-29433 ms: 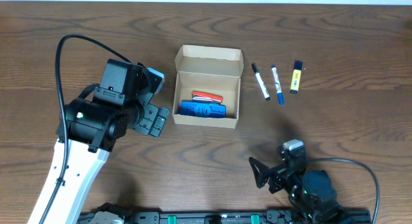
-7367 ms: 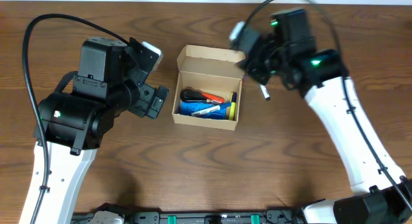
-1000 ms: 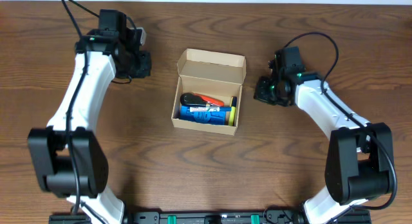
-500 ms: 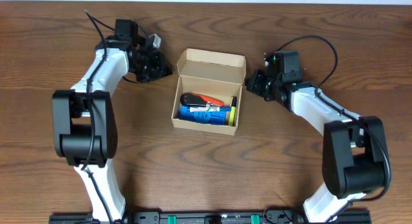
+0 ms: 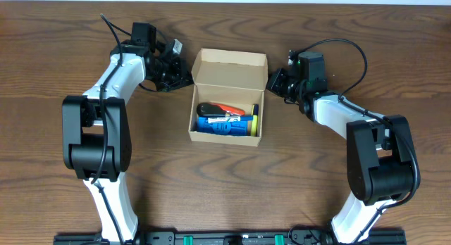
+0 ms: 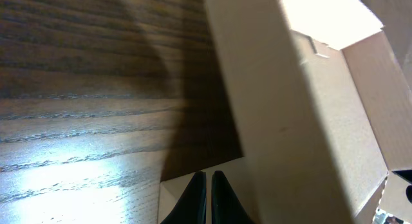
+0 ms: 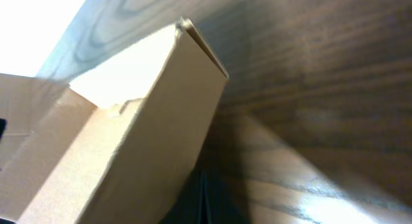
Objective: Pack container
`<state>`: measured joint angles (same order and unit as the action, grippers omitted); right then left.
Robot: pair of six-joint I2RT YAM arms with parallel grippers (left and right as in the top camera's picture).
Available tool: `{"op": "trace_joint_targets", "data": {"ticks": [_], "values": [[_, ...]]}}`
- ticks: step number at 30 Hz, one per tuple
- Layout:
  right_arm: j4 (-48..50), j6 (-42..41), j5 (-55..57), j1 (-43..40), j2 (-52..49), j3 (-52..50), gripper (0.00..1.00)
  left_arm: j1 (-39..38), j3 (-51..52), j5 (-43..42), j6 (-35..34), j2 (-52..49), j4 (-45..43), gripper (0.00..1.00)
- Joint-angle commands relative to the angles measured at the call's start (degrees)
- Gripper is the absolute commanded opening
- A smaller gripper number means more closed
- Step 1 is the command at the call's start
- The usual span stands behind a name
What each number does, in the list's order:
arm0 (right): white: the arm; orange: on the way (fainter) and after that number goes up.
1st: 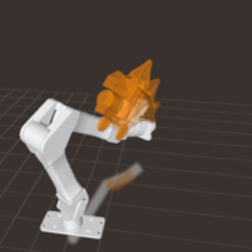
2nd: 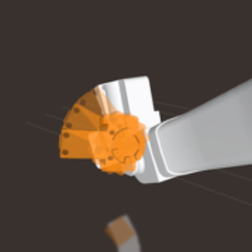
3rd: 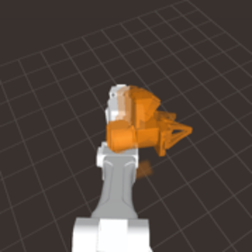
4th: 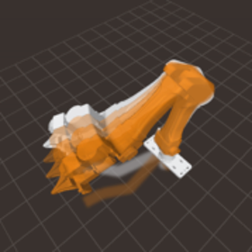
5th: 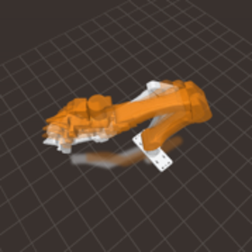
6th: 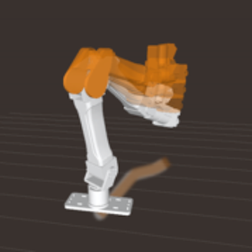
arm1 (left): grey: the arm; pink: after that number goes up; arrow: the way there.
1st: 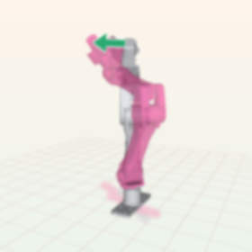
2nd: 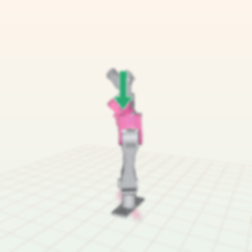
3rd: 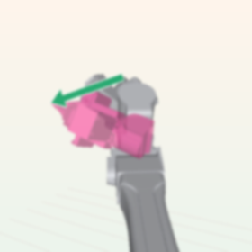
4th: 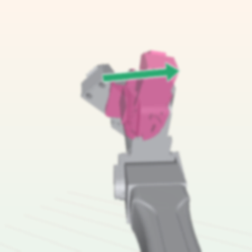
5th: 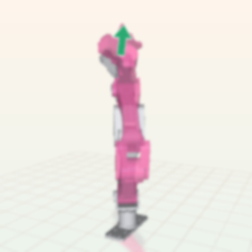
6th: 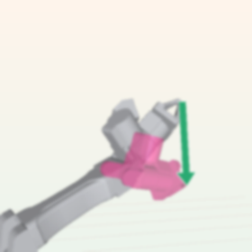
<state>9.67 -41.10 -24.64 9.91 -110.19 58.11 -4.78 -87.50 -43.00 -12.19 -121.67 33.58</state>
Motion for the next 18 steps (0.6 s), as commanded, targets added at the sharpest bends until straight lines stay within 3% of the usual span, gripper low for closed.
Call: {"op": "trace_joint_targets", "data": {"ticks": [1, 9, 18], "values": [[1.9, -0.6, -0.7, 0.2, -0.3, -0.1, 0.01, -0.2, -1.1, -0.6, -0.3, -0.5, 0.0, 0.06], [6.0, 0.5, -2.4, 0.2, -0.3, -0.1, 0.01, -0.2, -1.1, -1.7, -1.7, -0.5, -1.6, 0.06], [-3.3, -3.0, 2.6, 0.2, -0.6, -0.1, 0.01, -0.2, -1.1, -2.1, -1.8, -0.5, -2.3, 0.06]]}}
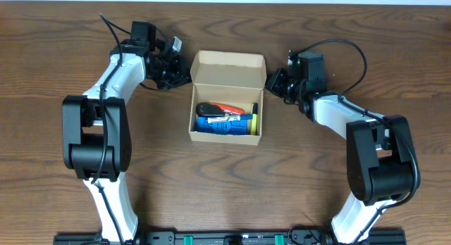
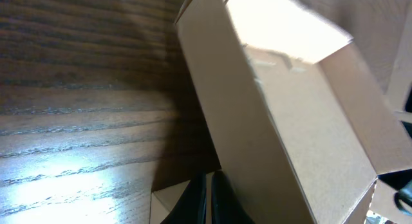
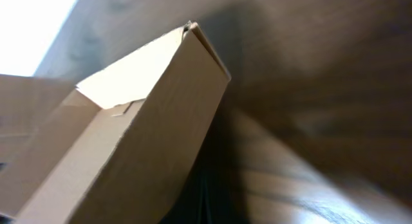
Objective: Pack container
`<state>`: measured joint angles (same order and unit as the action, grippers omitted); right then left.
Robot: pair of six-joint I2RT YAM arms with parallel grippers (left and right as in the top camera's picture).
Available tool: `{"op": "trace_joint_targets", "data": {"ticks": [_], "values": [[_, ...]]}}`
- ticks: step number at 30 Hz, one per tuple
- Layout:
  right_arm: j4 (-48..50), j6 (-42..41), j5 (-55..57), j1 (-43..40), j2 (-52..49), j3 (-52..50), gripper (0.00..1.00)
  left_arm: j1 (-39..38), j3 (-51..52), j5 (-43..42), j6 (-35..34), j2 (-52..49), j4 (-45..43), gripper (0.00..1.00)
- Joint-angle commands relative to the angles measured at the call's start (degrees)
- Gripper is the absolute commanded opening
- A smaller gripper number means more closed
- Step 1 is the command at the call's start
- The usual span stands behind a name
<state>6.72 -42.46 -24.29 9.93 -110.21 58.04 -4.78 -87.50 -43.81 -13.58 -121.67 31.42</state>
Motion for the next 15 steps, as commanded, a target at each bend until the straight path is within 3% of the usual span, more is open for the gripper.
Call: {"op": "trace_joint_targets", "data": {"ticks": [1, 15], "values": [[-0.3, -1.7, 2.2, 0.2, -0.6, -0.1, 0.01, -0.2, -1.1, -1.2, -0.4, -0.5, -0.2, 0.06], [3.5, -5.5, -1.0, 0.5, -4.3, -0.1, 0.01, -0.2, -1.1, -1.2, -0.7, -0.5, -0.2, 0.06]]}}
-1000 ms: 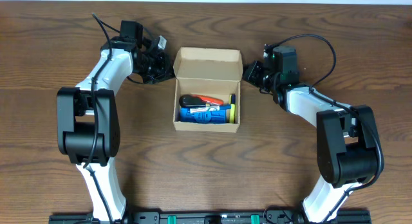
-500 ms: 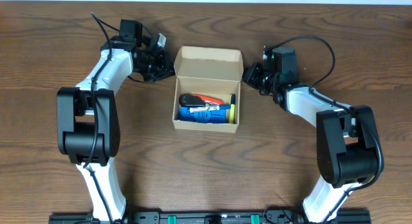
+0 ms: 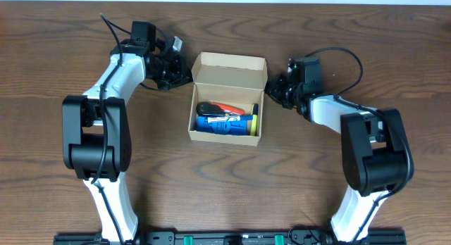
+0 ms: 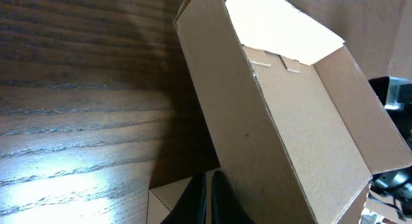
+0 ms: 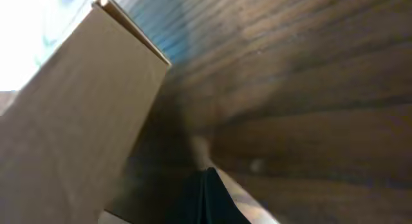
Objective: Pack container
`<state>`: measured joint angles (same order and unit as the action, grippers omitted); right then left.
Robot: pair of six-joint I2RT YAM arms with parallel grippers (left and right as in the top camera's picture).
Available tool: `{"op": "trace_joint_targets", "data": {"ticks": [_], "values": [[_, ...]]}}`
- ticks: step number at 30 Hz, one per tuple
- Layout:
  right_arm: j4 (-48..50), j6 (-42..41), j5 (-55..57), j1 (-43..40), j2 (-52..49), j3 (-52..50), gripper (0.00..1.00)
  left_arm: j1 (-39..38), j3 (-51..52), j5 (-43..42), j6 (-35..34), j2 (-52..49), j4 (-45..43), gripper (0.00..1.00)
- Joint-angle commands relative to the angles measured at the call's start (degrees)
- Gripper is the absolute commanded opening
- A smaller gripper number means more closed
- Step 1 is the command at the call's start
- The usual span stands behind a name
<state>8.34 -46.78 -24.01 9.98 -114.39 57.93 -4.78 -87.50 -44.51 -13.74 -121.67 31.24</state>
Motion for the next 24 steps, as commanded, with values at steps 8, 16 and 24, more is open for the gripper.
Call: {"op": "trace_joint_targets", "data": {"ticks": [8, 16, 24], "values": [[10.2, -1.2, -4.8, 0.6, -0.1, 0.0, 0.01, -0.5, -1.1, -0.6, -3.2, -0.5, -0.8, 0.06], [16.7, 4.1, -12.4, 0.6, -0.1, 0.1, 0.01, -0.6, -1.9, -6.5, -3.2, -0.5, -4.8, 0.06], [21.9, 7.8, -17.8, 0.1, -0.1, 0.1, 0.01, 0.4, -3.8, -8.5, -1.9, 1.4, -5.0, 0.06]]}}
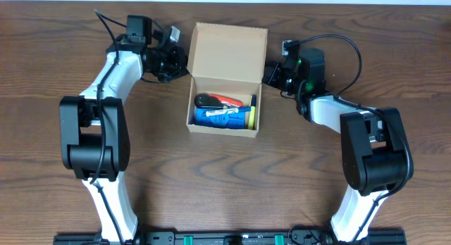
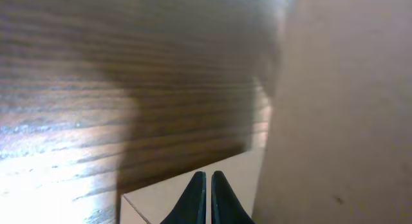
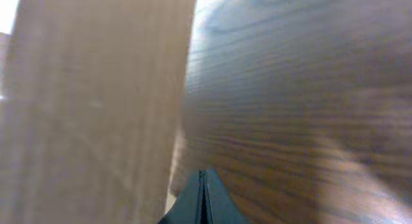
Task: Pack container
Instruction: 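Fold the lid down over the box with both grippers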
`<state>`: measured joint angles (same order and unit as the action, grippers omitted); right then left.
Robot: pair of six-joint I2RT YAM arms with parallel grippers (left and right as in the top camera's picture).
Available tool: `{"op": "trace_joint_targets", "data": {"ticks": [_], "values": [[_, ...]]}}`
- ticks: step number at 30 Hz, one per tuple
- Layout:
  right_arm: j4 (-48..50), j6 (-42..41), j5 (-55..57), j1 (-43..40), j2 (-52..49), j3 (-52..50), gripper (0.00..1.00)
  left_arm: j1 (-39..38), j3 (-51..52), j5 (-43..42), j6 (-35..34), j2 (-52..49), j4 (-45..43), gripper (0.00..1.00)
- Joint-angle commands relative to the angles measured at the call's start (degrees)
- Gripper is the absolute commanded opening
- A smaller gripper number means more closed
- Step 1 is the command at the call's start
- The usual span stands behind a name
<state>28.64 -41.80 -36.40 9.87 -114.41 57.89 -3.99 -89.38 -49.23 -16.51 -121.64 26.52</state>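
An open cardboard box point(image 1: 221, 131) sits mid-table, its lid point(image 1: 230, 48) laid back flat toward the far edge. Inside lie a blue cylinder point(image 1: 220, 117) with a yellow end and a black and orange tool point(image 1: 215, 101). My left gripper point(image 1: 180, 62) is at the lid's left edge; in its wrist view the gripper point(image 2: 208, 176) is shut on a small side flap point(image 2: 174, 199) beside the lid point(image 2: 341, 108). My right gripper point(image 1: 271, 74) is at the lid's right edge, where the gripper point(image 3: 202, 174) is shut against the lid point(image 3: 96, 108), seemingly on its side flap.
The wooden table point(image 1: 394, 34) runs all around the box. Both arms' cables loop over the far part of the table. The arm bases stand at the near edge, left and right.
The lid has gone from standing tilted to lying back flat. Both grippers have moved toward the far edge with it, and the box has shifted slightly left and away.
At first both grippers were shut at the lid's side edges, with the lid standing up over the packed box. It stayed raised over the following moments while the right gripper dropped a little. Now the lid lies fully back and the box sits slightly further away.
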Motion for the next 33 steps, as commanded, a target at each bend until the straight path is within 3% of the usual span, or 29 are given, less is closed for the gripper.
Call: {"op": "trace_joint_targets", "data": {"ticks": [1, 15, 27, 33], "values": [[2.5, 3.4, -6.4, 0.1, -0.1, 0.2, 0.01, -0.4, -2.0, -3.8, 1.5, 1.9, -0.3, 0.06], [10.8, 5.0, -16.0, -2.5, 0.0, 0.2, 0.01, -0.4, -2.0, -1.2, 4.8, 9.4, -0.2, 0.06], [10.8, 5.0, -16.7, -4.3, 0.0, 0.2, 0.01, -0.4, -2.0, 1.4, 5.0, 9.4, 1.8, 0.06], [10.9, 5.0, -23.5, -4.3, 0.6, 0.2, 0.01, -0.4, -2.0, 1.4, 6.4, 9.4, 4.7, 0.06]]}}
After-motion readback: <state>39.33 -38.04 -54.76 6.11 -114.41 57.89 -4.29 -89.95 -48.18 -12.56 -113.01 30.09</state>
